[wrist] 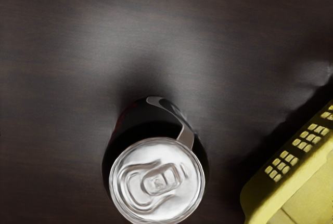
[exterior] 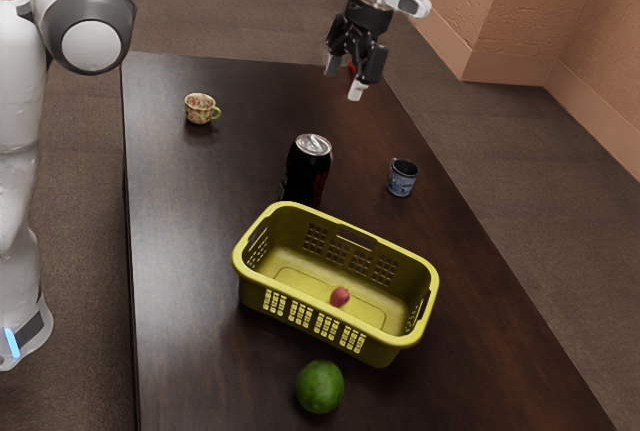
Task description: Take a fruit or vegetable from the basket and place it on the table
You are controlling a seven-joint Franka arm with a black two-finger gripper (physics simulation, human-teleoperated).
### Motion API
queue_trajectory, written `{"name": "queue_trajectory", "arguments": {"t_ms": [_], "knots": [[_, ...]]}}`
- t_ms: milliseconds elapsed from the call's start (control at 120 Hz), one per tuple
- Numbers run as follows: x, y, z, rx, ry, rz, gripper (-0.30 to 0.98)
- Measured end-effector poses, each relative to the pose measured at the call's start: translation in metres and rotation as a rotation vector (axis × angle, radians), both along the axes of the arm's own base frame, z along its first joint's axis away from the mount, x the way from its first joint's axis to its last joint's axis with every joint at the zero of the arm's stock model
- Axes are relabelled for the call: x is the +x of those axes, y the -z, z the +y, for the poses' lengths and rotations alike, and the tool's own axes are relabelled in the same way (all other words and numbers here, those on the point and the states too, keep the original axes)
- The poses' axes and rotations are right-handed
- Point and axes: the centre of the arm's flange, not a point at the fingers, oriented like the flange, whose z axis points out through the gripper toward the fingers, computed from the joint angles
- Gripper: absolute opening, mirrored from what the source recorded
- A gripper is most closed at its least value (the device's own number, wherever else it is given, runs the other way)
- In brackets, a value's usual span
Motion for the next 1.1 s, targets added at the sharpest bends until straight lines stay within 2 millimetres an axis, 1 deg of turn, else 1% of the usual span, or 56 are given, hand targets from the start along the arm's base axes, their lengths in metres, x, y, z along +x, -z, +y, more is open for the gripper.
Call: {"name": "queue_trajectory", "arguments": {"t_ms": [100,217,258,283,308,383,417,458,533,567,592,675,708,750,775,800,858,925,967,1033,1100], "knots": [[0.012,-0.006,0.001,0.010,-0.006,-0.099,0.69],[0.020,-0.011,0.003,0.018,-0.013,-0.167,0.69],[0.023,-0.015,0.000,0.020,-0.010,-0.190,0.69],[0.025,-0.019,-0.005,0.021,-0.001,-0.206,0.69],[0.027,-0.022,-0.016,0.021,0.017,-0.222,0.69],[0.030,-0.035,-0.066,0.014,0.103,-0.266,0.69],[0.030,-0.037,-0.082,0.011,0.129,-0.278,0.68],[0.030,-0.040,-0.088,0.011,0.138,-0.287,0.68],[0.032,-0.039,-0.083,0.019,0.122,-0.292,0.68],[0.033,-0.034,-0.082,0.021,0.093,-0.281,0.69],[0.033,-0.032,-0.086,0.022,0.067,-0.272,0.69],[0.034,-0.022,-0.118,0.030,-0.048,-0.229,0.69],[0.034,-0.019,-0.124,0.033,-0.106,-0.214,0.69],[0.035,-0.016,-0.126,0.037,-0.183,-0.197,0.69],[0.039,-0.009,-0.128,0.046,-0.226,-0.180,0.69],[0.041,-0.003,-0.134,0.056,-0.259,-0.168,0.69],[0.043,0.012,-0.161,0.064,-0.318,-0.146,0.69],[0.044,0.033,-0.183,0.075,-0.406,-0.128,0.69],[0.041,0.048,-0.190,0.078,-0.470,-0.106,0.69],[0.031,0.079,-0.200,0.106,-0.561,-0.075,0.69],[0.022,0.105,-0.202,0.112,-0.646,-0.044,0.69]]}}
